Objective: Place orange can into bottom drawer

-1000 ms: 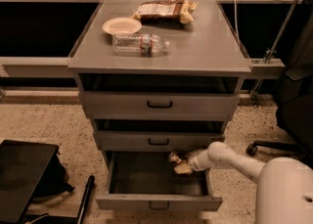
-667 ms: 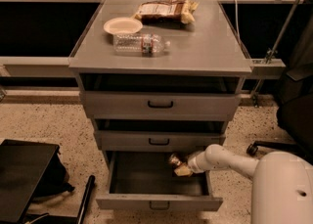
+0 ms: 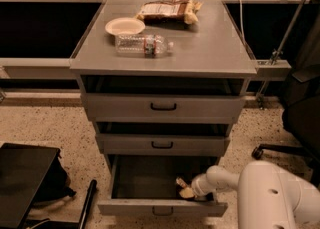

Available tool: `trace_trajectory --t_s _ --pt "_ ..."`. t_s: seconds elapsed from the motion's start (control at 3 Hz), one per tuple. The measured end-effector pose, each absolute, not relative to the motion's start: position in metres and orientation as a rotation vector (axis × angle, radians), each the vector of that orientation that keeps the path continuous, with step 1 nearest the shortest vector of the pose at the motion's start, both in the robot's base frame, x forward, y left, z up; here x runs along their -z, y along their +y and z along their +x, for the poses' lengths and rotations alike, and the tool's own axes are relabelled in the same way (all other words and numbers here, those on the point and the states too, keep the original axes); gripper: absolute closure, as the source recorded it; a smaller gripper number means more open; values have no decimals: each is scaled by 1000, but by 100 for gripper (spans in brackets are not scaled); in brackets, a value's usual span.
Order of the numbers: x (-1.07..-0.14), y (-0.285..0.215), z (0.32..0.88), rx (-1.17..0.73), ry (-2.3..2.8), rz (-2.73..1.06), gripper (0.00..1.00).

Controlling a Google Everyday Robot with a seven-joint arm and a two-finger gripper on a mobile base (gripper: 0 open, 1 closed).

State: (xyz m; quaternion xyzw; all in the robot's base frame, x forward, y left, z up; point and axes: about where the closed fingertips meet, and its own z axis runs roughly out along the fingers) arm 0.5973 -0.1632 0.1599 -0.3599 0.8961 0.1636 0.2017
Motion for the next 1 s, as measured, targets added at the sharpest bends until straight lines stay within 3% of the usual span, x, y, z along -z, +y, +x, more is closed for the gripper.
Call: trace_trajectory --t_s 0.67,1.0 --pt "-133 -164 586 -531 2548 -945 100" --pt "-133 -164 586 -531 2548 -945 81"
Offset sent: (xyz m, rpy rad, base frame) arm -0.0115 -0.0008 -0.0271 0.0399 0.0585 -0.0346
